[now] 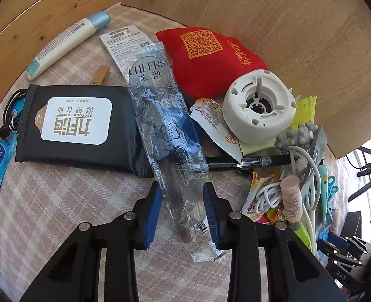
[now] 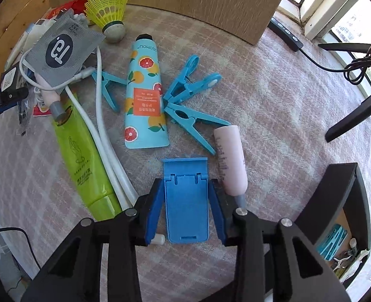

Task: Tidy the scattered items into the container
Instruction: 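Grasp the blue phone stand with the right tool while the left grasps the clear-wrapped comb, then carry the blue stand and wrapped comb into the tray and open both tools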

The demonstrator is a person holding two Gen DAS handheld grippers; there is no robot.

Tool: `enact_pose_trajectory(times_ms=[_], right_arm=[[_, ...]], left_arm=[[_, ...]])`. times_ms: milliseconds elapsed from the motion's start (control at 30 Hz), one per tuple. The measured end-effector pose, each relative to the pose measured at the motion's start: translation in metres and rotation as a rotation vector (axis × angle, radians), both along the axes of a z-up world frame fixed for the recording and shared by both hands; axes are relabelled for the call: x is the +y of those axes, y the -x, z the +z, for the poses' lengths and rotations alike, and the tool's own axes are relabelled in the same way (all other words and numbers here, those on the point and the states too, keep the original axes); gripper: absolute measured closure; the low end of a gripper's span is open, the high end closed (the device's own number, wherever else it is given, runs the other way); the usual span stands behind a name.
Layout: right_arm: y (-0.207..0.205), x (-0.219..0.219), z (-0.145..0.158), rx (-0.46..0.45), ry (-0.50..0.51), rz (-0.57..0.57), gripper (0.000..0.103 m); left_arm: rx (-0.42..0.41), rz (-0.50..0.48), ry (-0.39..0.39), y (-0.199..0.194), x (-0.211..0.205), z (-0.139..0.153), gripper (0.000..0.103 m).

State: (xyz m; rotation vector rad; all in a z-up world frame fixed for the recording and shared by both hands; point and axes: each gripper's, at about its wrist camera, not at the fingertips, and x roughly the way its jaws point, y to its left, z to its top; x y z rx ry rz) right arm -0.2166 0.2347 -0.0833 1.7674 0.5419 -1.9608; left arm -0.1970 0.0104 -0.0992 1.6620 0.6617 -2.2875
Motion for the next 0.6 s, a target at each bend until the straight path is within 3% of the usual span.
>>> enact_pose_trajectory(times_ms=[167, 333, 600], right_arm=[[-0.006, 0.029, 0.005, -0.004, 0.012, -0.003, 0.068], [-0.019, 0.043, 0.01, -0.01, 0.039, -0.026, 0.068], [-0.027, 0.082, 0.035, -0.009, 0.11, -0.076, 0.068]], left_arm=[[0.004, 0.016, -0.043, -0.014, -0.005, -0.003, 0.094], [0.023, 0.015, -0.073, -0.08, -0.053, -0.01, 0.095], [0.072, 0.005, -0.066, -0.143, -0.049, 0.013, 0.095]])
